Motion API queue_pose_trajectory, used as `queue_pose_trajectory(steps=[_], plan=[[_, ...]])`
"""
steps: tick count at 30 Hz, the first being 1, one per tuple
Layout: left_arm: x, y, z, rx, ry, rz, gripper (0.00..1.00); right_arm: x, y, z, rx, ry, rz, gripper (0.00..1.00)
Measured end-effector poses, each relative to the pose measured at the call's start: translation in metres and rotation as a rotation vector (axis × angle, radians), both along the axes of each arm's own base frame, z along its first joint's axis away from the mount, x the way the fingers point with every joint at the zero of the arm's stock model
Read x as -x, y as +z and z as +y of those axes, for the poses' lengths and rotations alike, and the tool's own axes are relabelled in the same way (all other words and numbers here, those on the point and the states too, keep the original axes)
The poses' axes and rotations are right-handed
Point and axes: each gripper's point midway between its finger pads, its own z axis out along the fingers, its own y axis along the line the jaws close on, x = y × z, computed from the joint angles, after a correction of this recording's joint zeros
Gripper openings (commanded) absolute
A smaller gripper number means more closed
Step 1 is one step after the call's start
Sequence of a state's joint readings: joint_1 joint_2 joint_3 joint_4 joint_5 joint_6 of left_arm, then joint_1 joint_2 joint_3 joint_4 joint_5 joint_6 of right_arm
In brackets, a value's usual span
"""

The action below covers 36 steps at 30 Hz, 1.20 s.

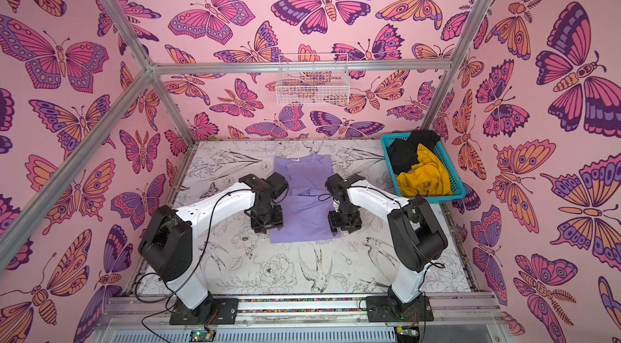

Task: Fold and stack t-shirts
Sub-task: Fold the T-shirt.

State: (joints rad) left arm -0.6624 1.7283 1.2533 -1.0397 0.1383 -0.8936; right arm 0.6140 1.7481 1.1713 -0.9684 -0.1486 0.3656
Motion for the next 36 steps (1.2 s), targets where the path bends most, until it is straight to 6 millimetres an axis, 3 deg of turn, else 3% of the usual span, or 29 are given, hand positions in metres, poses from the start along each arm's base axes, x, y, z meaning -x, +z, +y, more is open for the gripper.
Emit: queue_pose_trajectory(steps=[2, 5, 13, 23, 36], plan=[[0.013, -0.005, -0.002, 0.003, 0.003, 0.041, 0.52, 0.003, -0.003, 0.002, -0.010, -0.009, 0.002, 0.63], [0.016, -0.007, -0.008, 0.007, 0.001, 0.037, 0.52, 0.005, -0.008, 0.005, -0.024, -0.024, 0.002, 0.63], [0.002, -0.015, -0.011, 0.004, -0.024, -0.024, 0.48, 0.001, -0.009, 0.012, -0.049, -0.038, -0.017, 0.62], [-0.009, -0.053, 0.005, -0.102, -0.058, 0.004, 0.46, -0.005, -0.014, 0.011, -0.029, -0.034, -0.028, 0.62], [-0.014, -0.057, 0.002, 0.011, -0.048, 0.045, 0.40, -0.007, -0.021, 0.009, -0.008, -0.032, -0.029, 0.62]])
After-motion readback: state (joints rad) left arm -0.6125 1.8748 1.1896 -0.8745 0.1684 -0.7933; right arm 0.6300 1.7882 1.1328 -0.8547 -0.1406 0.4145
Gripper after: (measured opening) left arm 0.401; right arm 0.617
